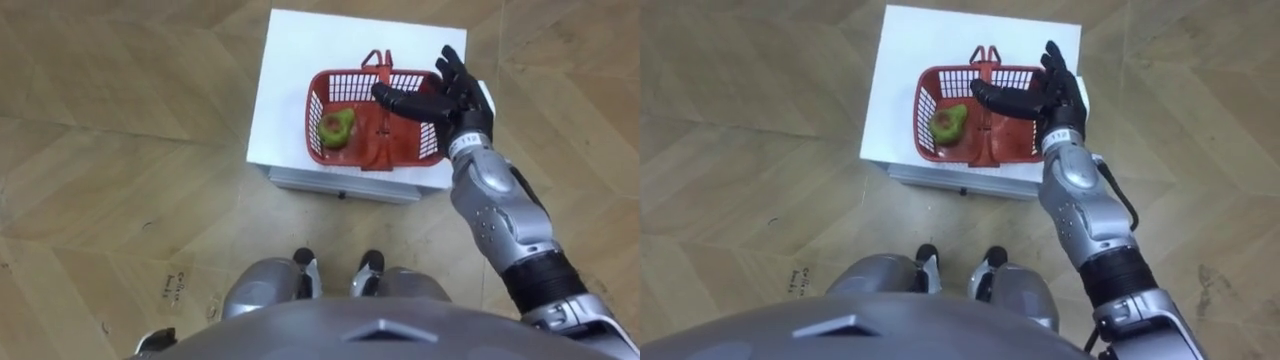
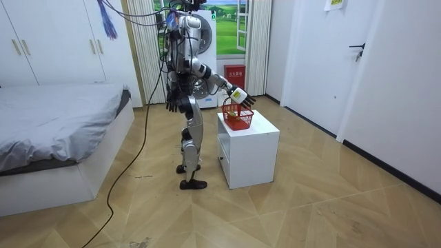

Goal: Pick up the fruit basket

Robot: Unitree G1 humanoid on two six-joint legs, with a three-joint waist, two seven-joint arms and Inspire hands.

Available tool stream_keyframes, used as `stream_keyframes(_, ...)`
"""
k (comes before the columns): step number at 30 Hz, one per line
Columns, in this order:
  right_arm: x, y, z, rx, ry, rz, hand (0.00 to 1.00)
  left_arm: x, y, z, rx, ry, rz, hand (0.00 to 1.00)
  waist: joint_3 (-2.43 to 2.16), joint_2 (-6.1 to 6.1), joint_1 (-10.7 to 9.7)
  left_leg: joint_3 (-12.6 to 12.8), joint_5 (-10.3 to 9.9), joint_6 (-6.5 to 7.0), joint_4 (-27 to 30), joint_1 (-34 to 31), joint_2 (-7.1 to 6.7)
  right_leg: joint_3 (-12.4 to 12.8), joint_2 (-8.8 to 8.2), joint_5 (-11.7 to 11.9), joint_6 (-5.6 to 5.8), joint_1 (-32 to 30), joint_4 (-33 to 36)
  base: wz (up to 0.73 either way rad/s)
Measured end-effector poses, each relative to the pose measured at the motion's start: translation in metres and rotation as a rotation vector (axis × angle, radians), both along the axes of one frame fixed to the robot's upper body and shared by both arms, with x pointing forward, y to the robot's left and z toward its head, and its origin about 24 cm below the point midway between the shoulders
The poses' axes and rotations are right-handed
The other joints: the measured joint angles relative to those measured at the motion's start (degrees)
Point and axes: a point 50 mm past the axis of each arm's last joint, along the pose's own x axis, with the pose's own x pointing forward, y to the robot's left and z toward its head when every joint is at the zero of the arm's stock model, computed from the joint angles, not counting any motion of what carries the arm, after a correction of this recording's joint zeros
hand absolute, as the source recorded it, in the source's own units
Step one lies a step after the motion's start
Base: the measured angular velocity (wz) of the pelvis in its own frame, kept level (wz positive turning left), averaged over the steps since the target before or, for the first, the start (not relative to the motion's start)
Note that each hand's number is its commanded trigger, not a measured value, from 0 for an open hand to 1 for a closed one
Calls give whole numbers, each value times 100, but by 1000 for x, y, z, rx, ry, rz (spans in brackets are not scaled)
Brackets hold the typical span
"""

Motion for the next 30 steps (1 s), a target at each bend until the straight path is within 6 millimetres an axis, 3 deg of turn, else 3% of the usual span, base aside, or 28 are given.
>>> stream_keyframes(10, -5, -11, 5, -30, -20, -104, 0, 4, 0, 0, -1, -31, 4, 0, 12, -55, -163, 54, -3, 2, -81, 243, -3, 68, 13, -14, 11, 215, -87, -3)
stream_keyframes(19, -19, -44, 6, -361, -84, -260, 0, 12, 1, 1, 22, -85, 2, 0, -4, -89, -300, 145, -7, -2, -397, 760, 20, 150, 71, 2, 23, 655, -326, -5)
stream_keyframes(21, -31, -51, -6, -420, -41, -280, 0, 13, 2, 2, 35, -94, -2, 0, -20, -97, -321, 144, -18, -16, -432, 856, 27, 153, 86, 0, 26, 728, -331, -2)
stream_keyframes(24, -59, -68, -39, -484, 140, -307, 0, 15, 3, 2, 40, -116, 14, 0, -22, -96, -345, 162, -25, -22, -525, 1039, 42, 225, 104, -8, 38, 862, -337, -6)
stream_keyframes(30, -135, -100, -91, -573, 534, -376, 0, 14, 8, 4, 67, -141, 74, 0, -26, -75, -456, 254, -61, -13, -590, 1235, 31, 315, 114, -34, 55, 1063, -422, -8)
